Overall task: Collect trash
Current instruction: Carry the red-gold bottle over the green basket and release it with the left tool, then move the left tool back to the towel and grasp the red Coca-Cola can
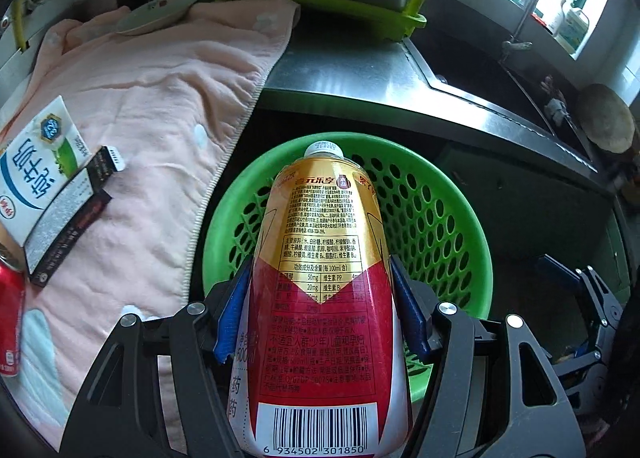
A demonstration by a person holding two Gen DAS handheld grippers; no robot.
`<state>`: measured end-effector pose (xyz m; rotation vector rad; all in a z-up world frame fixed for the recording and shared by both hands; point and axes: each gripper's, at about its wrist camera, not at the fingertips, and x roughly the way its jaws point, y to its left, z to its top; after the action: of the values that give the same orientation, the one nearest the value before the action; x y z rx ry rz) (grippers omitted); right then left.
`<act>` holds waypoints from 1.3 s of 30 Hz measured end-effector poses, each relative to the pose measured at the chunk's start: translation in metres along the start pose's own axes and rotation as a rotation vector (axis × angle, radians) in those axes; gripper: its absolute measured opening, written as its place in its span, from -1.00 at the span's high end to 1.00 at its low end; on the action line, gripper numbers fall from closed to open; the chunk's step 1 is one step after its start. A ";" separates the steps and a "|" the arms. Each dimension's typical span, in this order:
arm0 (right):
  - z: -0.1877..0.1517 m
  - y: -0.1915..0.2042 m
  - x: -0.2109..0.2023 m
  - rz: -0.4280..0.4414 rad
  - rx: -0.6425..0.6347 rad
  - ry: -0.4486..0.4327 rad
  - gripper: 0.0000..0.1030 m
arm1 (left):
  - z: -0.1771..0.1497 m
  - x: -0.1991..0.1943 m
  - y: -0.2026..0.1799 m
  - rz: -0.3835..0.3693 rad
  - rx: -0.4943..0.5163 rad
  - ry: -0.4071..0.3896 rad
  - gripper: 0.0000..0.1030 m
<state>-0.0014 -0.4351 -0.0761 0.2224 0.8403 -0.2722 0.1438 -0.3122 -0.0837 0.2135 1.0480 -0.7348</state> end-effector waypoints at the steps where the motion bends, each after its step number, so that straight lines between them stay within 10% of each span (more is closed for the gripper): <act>1: -0.001 -0.002 0.000 -0.002 0.003 0.001 -0.81 | 0.000 0.004 -0.001 -0.003 -0.003 0.003 -0.25; 13: 0.001 0.000 -0.001 -0.001 -0.002 -0.006 -0.81 | -0.004 -0.005 0.004 0.006 -0.015 -0.033 -0.52; 39: 0.046 0.105 0.002 0.181 -0.171 -0.046 -0.81 | -0.023 -0.129 0.168 0.415 -0.114 -0.103 -0.52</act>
<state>0.0658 -0.3506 -0.0389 0.1307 0.7879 -0.0349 0.1986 -0.1180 -0.0159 0.2813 0.9058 -0.3069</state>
